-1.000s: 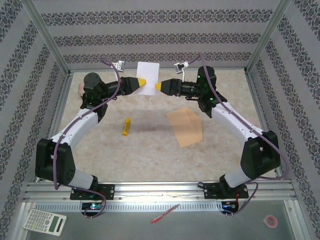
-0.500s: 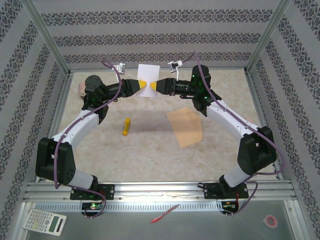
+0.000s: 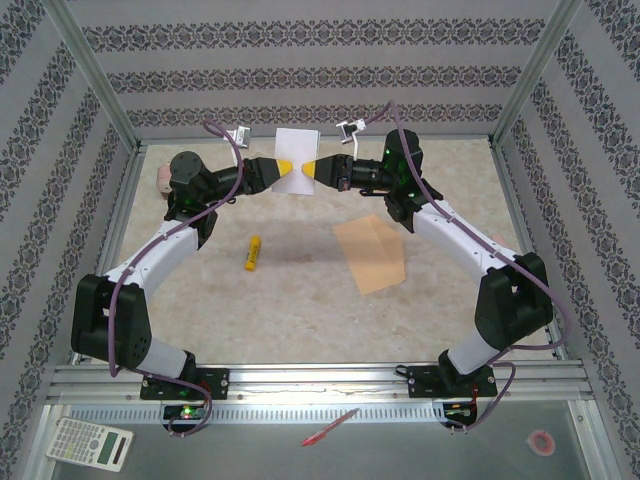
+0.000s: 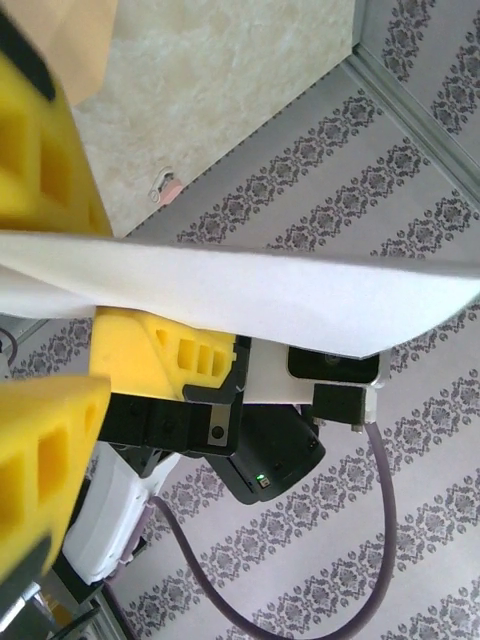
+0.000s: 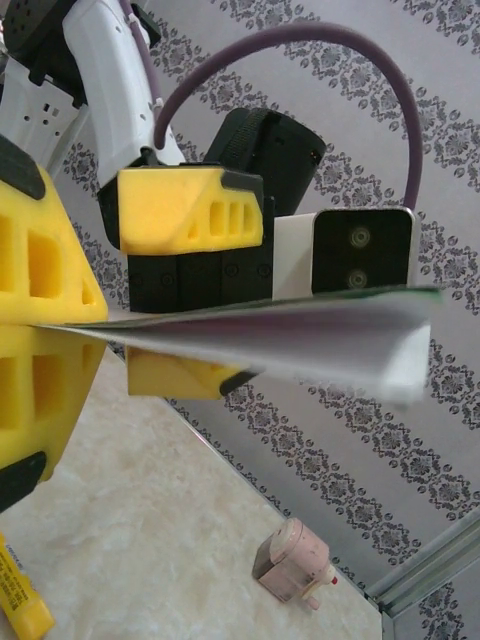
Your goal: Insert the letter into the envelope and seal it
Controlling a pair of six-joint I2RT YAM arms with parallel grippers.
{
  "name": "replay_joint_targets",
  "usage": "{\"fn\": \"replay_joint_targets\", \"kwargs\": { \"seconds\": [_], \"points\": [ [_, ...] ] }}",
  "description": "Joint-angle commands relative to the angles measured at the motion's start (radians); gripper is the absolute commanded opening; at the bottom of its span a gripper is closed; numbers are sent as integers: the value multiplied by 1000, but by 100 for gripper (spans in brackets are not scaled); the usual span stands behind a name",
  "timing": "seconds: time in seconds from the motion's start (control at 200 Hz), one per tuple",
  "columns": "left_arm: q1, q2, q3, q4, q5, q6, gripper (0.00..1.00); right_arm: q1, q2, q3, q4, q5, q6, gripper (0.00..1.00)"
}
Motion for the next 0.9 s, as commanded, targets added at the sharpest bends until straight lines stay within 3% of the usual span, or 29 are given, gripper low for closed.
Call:
{"fn": "replay_joint_targets", "kwargs": {
  "seconds": [0.0,0.225,0.345,0.485,0.645,0.839,0.894],
  "points": [
    [-5,-8,12,27,31,24,43,0,1,12,-23,-39,-11,0],
    [21,-22,111,-200,81,196,45,-15,-23,-16,-130,-142,-47,0],
    [24,-9,142,-244,94,233,45,-20,-43,-43,-149,-154,-60,0],
    [26,10,147,-213,99,207,26,-24,-56,-60,-156,-153,-71,0],
    [26,11,135,-205,100,198,18,-35,-70,-61,-160,-153,-76,0],
    [27,4,138,-299,59,262,1,-35,-75,-58,-150,-166,-71,0],
    [30,2,138,-318,36,277,0,-34,-77,-62,-141,-170,-66,9]
  ]
}}
